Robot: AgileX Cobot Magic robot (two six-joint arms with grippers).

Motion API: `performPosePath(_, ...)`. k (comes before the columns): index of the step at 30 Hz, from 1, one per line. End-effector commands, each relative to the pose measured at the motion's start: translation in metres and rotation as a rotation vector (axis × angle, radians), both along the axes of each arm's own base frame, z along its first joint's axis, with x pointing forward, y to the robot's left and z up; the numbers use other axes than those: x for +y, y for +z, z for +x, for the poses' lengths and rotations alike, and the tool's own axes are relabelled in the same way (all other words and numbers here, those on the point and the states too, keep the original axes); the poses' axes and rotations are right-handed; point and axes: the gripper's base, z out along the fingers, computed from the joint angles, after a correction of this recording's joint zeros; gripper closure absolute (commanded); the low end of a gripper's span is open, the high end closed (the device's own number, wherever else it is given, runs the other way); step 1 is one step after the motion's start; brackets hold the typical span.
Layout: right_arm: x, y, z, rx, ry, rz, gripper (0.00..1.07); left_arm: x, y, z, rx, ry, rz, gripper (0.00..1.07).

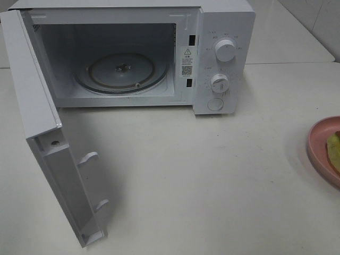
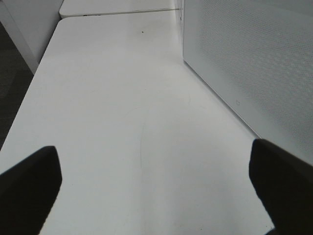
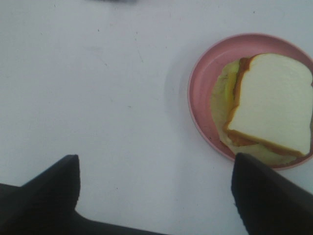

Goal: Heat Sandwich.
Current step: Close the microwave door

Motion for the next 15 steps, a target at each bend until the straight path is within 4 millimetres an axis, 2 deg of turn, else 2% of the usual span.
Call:
performPosePath(1,-0.010,-0.002,-0.024,-0.057,-0.024,0.008,0.27,-0.001,0.000,-0.003,-0.030,-0.005,-0.007,0.05)
performPosePath(2,-0.010,-0.002,-0.024,-0.057,-0.024,0.008,0.27,-0.001,0.000,-0.003,-0.030,-0.005,-0.007,0.05)
performPosePath(5,-0.019,-0.004,-0.050,-0.140,-0.094,0.025,0.27,-0.001,0.000,-0.003,-0.030,-0.005,-0.007,0.05)
performPosePath(7,-0.021,-0.005,-0.057,-0.165,-0.107,0.030,0.28,-0.001,0.000,-0.003,-0.030,-0.005,-0.007,0.05)
performPosePath(9,-0.024,-0.010,-0.073,-0.217,-0.142,0.041,0.28,-0.001,0.000,-0.003,-0.030,-0.005,-0.007,0.05)
performPosePath(15,-0.026,-0.022,-0.091,-0.285,-0.186,0.056,0.30,-0.001,0.000,-0.003,-0.030,-0.005,-0.007,0.05)
